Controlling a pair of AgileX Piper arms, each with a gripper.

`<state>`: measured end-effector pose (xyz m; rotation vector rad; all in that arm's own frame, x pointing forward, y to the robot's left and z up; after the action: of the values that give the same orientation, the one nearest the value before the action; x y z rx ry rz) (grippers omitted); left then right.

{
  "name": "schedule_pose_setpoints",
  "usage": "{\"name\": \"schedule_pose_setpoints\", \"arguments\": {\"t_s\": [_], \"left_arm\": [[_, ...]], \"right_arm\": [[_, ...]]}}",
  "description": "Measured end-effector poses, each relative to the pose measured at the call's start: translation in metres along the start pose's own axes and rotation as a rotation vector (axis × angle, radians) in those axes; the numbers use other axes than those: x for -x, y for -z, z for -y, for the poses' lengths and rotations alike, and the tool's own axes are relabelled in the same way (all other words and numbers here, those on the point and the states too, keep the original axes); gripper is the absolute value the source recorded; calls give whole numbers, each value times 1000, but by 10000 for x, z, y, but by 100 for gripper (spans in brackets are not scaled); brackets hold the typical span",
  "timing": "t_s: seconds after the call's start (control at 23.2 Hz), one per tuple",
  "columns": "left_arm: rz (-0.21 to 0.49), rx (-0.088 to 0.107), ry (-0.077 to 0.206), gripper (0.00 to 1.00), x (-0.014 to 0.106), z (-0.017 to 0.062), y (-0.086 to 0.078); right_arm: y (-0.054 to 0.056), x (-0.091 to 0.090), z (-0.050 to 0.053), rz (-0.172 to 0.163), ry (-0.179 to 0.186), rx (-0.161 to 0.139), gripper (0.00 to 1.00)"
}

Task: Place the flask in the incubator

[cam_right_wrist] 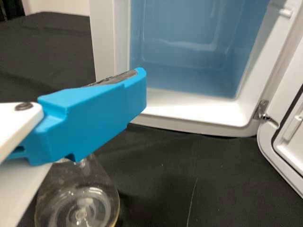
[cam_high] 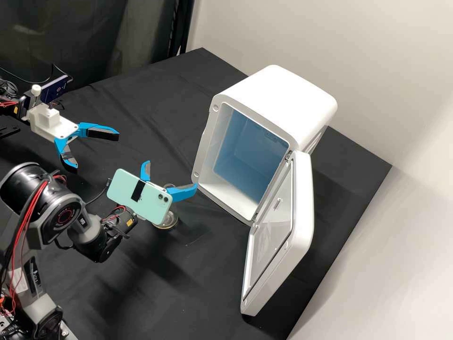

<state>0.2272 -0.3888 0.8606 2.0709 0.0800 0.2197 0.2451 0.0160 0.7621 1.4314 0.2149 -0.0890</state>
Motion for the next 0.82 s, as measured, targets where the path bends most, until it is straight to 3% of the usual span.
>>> {"name": "schedule_pose_setpoints", "arguments": {"t_s": [0.22,0.52,0.56,0.69,0.82], "left_arm": [[2,0,1,100,-1,1,-5],[2,0,1,100,-1,1,-5],[2,0,1,100,-1,1,-5],[2,0,1,100,-1,1,-5],[2,0,1,100,-1,1,-5]], "right_arm": [[-25,22,75,13,33,17,100],[-77,66,155,29,77,20,100],[-90,82,159,25,88,26,100],[-98,152,155,-4,115,89,100],[-108,187,155,-19,131,106,100]]}}
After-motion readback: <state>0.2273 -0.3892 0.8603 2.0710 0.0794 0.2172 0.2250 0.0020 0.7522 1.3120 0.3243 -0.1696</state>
